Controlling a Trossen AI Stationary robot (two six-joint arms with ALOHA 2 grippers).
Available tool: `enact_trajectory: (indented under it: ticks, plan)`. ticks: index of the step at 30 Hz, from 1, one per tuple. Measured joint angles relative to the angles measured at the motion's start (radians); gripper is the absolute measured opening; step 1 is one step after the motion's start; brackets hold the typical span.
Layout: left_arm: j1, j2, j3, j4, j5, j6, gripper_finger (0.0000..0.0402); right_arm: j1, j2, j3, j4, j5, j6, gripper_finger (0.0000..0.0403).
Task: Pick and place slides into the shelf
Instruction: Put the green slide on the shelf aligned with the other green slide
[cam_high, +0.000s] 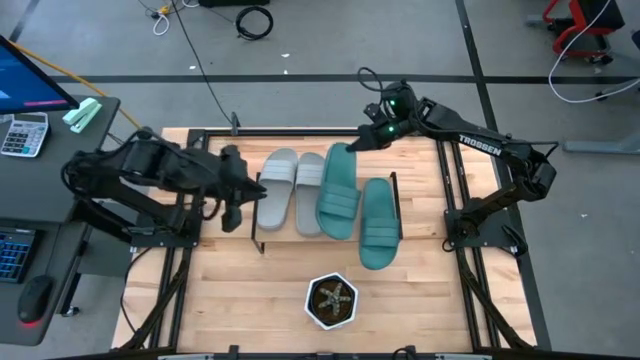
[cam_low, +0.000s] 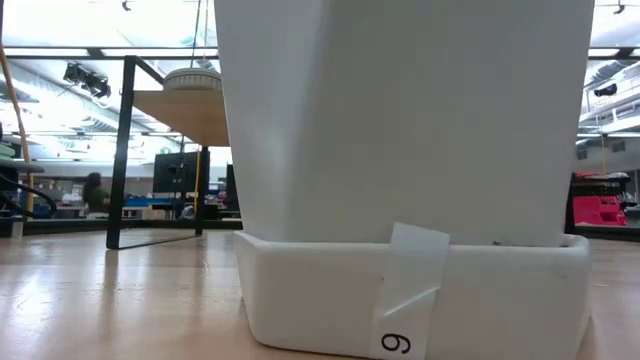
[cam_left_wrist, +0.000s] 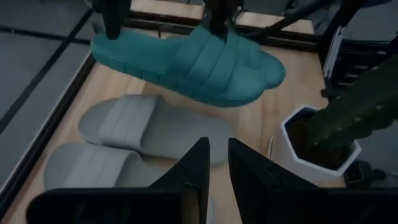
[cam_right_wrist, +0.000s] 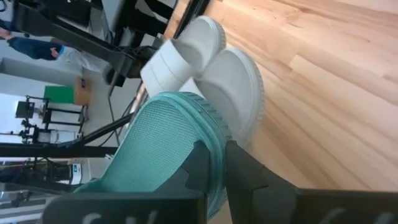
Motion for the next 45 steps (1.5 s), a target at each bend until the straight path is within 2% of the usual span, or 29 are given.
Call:
enact_trajectory:
  ticks: [6, 12, 21, 27, 35, 45]
  plan:
    - [0.0, 0.049, 0.0, -0.061, 0.0, -0.018, 0.0064, 0.023, 0.0, 0.0, -0.017, 0.011, -0.002, 0.003]
    - [0.0, 0.08, 0.0, -0.083, 0.0, -0.022, 0.0062, 0.064, 0.0, 0.0, -0.083, 0.073, -0.055, 0.003]
    - [0.0, 0.085, 0.0, -0.083, 0.0, -0.022, 0.0059, 0.075, -0.001, -0.001, -0.131, 0.108, -0.078, 0.003]
    - [0.0, 0.085, 0.0, -0.083, 0.0, -0.022, 0.0058, 0.115, -0.001, -0.001, -0.133, 0.111, -0.079, 0.003]
    - [0.0, 0.085, 0.0, -0.083, 0.0, -0.022, 0.0059, 0.166, -0.001, -0.001, -0.152, 0.168, -0.08, 0.003]
    - [0.0, 0.085, 0.0, -0.082, -0.005, -0.022, 0.0062, 0.169, -0.001, -0.001, -0.238, 0.187, -0.09, 0.003]
